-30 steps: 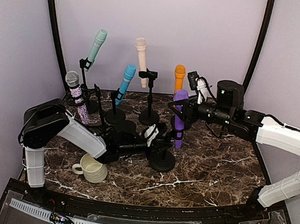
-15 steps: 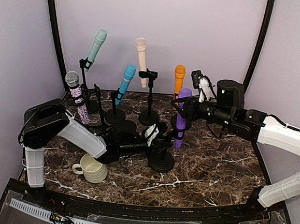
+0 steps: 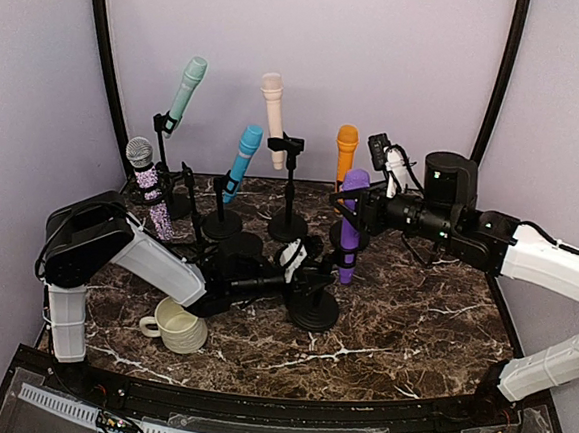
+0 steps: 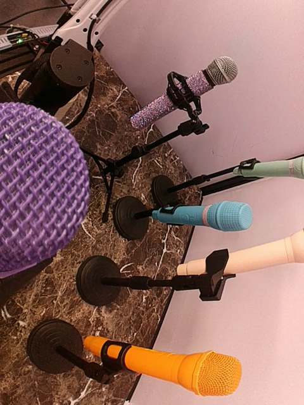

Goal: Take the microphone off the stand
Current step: Remove the microphone from the microphone stand.

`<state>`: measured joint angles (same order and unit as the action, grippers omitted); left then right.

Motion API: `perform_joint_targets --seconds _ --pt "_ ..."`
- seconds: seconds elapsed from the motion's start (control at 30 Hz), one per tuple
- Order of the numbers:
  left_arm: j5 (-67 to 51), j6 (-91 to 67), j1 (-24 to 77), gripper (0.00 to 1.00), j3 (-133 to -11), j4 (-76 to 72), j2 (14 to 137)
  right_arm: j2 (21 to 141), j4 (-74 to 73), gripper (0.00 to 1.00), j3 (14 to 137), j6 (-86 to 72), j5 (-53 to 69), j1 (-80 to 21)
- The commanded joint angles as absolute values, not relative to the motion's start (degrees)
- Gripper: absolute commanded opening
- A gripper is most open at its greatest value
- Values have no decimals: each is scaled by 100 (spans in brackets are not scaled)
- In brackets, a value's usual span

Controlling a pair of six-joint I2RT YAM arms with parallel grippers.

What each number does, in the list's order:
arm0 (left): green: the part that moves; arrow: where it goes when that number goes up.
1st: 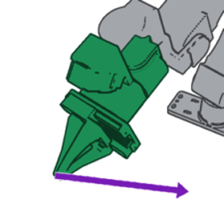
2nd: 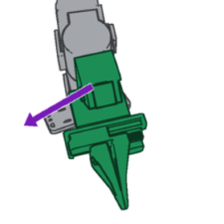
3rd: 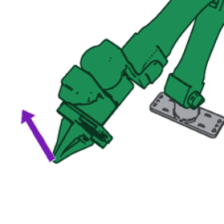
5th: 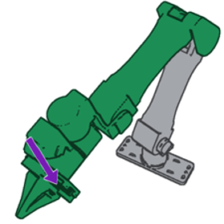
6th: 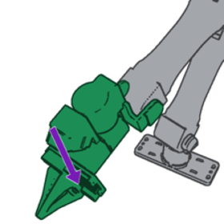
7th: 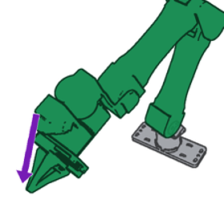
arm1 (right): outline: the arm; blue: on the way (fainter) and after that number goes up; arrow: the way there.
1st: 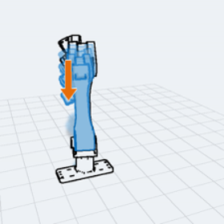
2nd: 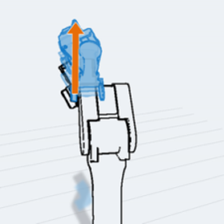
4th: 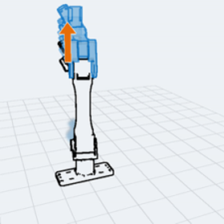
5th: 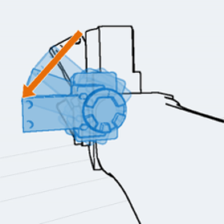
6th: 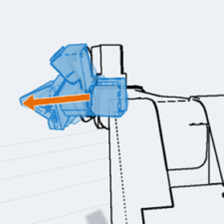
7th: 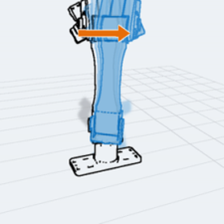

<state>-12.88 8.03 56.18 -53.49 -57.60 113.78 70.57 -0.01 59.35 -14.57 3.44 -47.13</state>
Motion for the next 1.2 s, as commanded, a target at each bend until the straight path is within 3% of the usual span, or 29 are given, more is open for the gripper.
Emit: perform_joint_targets --seconds 0.0,0.7,1.17 --pt "-1276 1029 5634 0 -5168 -4898 11598 6488 1797 29 6303 -1433 649 -4624" --pt "-1284 1046 5634 0 -5237 -4808 11636 6618 1564 29 6730 -1089 2219 -4597" --pt "-1262 1070 5651 0 -5265 -4765 11653 6921 584 30 7468 -1618 -47 -4580"
